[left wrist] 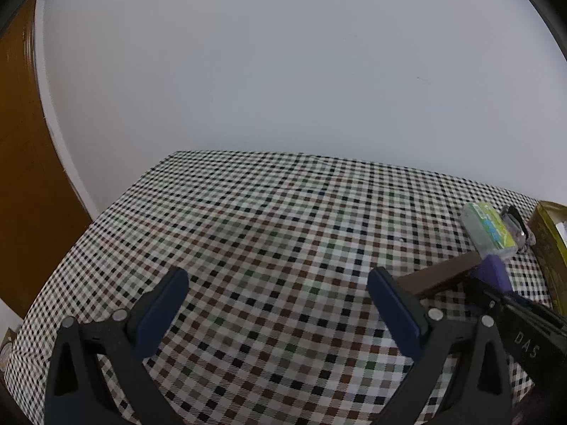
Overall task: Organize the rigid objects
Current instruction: 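Grasp the brown bar with the left gripper while the right grasps the purple block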
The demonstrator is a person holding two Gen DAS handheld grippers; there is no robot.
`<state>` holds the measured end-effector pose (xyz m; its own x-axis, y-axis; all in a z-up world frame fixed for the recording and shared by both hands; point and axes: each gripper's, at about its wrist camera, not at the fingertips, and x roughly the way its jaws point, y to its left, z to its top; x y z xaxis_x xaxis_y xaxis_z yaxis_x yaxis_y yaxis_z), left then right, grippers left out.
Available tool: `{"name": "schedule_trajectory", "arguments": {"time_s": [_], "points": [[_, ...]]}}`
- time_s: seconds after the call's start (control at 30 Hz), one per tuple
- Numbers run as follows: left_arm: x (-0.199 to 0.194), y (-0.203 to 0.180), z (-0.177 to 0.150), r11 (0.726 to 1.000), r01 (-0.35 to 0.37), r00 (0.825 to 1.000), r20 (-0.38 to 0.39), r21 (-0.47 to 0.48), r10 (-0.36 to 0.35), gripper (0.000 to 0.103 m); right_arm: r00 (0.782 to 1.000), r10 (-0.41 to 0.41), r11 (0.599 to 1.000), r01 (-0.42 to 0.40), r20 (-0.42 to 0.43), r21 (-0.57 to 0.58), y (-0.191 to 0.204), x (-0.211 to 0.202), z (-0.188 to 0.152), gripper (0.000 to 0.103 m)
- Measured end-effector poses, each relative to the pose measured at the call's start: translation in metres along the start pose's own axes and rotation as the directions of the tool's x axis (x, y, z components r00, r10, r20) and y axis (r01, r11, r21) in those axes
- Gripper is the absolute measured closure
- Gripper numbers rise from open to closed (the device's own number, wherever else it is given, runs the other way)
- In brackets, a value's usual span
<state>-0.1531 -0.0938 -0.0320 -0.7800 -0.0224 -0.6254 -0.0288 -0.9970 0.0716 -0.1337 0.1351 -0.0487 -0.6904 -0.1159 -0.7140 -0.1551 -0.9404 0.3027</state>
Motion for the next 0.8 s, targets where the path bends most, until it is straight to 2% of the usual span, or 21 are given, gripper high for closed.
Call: {"name": "schedule_trajectory", "arguments": {"time_s": [0.23, 0.37, 0.47, 0.57, 0.6, 0.67, 0.8], "points": [[-0.002, -0.011, 0.001, 0.996, 0.071, 0.997, 0.009, 0.053, -0.072, 0.001, 0.998, 0.057, 0.998, -0.057, -0.007, -0.028, -0.024, -0.021, -0.004, 0.081], [0.001, -0.025, 0.002, 0.979, 0.163, 0.987, -0.019, 0.124, -0.162, 0.001, 0.997, 0.073, 0.994, -0.073, 0.004, -0.084, -0.042, -0.046, -0.016, 0.081], [0.002, -0.042, 0.003, 0.944, 0.258, 0.966, -0.035, 0.203, -0.256, 0.001, 0.997, 0.077, 0.994, -0.076, 0.013, -0.083, -0.059, -0.060, -0.021, 0.081], [0.005, -0.065, 0.005, 0.904, 0.276, 0.959, -0.034, 0.328, -0.281, 0.001, 0.997, 0.074, 0.995, -0.072, 0.017, -0.072, -0.073, -0.067, -0.020, 0.081], [0.008, -0.073, 0.005, 0.894, 0.261, 0.963, -0.034, 0.364, -0.267, 0.003, 0.997, 0.076, 0.995, -0.075, 0.016, -0.068, -0.076, -0.067, -0.019, 0.081], [0.018, -0.085, 0.007, 0.878, 0.240, 0.970, -0.057, 0.415, -0.238, 0.019, 0.997, 0.081, 0.995, -0.080, 0.013, -0.065, -0.080, -0.067, -0.017, 0.081], [0.041, -0.101, 0.009, 0.848, 0.299, 0.954, -0.164, 0.437, -0.251, 0.034, 0.997, 0.082, 0.994, -0.081, 0.006, -0.072, -0.081, -0.065, -0.015, 0.081]]}}
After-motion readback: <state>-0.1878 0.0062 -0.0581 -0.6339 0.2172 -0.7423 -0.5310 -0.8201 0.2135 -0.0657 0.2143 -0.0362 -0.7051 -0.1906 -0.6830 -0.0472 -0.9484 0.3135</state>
